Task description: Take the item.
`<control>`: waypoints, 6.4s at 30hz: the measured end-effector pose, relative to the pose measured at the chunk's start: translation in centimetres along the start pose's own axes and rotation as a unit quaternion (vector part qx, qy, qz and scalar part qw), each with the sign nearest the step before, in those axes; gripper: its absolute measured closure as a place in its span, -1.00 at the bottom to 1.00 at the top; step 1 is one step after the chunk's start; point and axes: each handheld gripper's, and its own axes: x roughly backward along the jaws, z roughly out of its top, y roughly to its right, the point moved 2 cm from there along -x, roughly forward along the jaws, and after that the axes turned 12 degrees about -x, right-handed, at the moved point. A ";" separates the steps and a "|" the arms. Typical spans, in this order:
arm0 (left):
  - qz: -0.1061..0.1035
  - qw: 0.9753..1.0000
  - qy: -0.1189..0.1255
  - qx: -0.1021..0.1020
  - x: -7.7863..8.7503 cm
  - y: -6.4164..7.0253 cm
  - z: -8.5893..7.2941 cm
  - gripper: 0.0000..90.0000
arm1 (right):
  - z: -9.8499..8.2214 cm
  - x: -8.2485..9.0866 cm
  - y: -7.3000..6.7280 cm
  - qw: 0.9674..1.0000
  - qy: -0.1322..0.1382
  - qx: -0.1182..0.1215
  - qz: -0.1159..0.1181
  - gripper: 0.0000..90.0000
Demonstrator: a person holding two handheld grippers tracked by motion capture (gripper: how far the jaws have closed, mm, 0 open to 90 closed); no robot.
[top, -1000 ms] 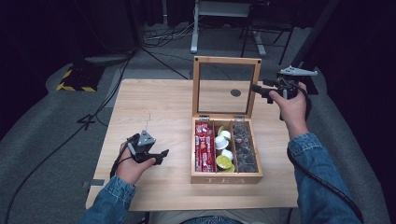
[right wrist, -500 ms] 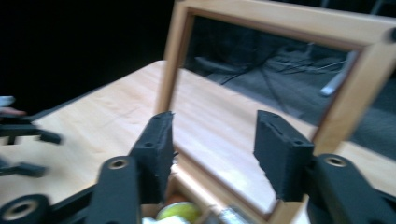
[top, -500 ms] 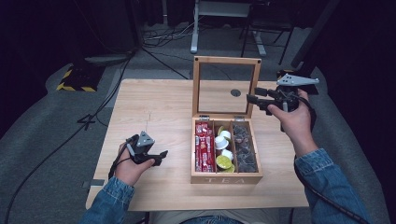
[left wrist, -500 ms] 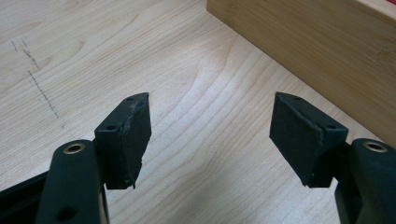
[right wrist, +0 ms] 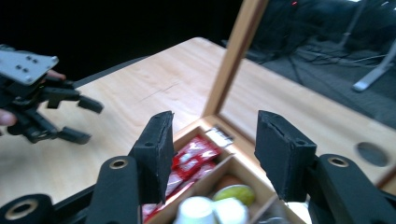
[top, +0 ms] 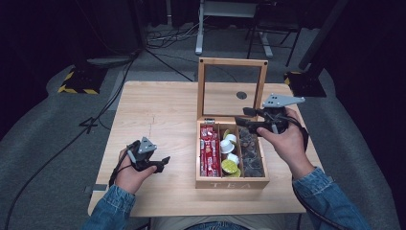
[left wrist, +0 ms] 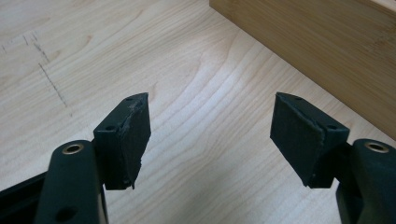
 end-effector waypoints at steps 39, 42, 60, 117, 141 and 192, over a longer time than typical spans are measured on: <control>0.010 0.998 -0.055 0.022 0.5 0.2 -4.5 -0.37 | -7.9 -9.4 -4.7 0.984 -0.174 -0.004 0.023 0.12; 0.008 0.998 -0.056 0.017 0.4 0.2 -4.4 -0.37 | -8.4 -9.8 -5.0 0.982 -0.187 0.001 0.026 0.11; 0.008 0.999 -0.047 0.010 0.6 0.4 -3.9 -0.37 | -9.3 -10.8 -5.5 0.979 -0.203 -0.025 0.016 -0.03; 0.007 0.999 -0.051 0.008 -0.2 -0.3 -3.6 -0.38 | -4.5 -4.4 -5.4 0.992 -0.119 -0.031 0.020 0.82; 0.015 0.999 -0.052 0.007 0.2 -1.2 -4.0 -0.52 | -3.2 1.9 1.1 0.994 -0.081 -0.055 -0.050 0.82; 0.044 0.997 -0.054 0.013 0.1 -2.7 -5.3 -0.60 | -10.2 5.2 14.2 0.971 -0.093 -0.127 -0.179 0.82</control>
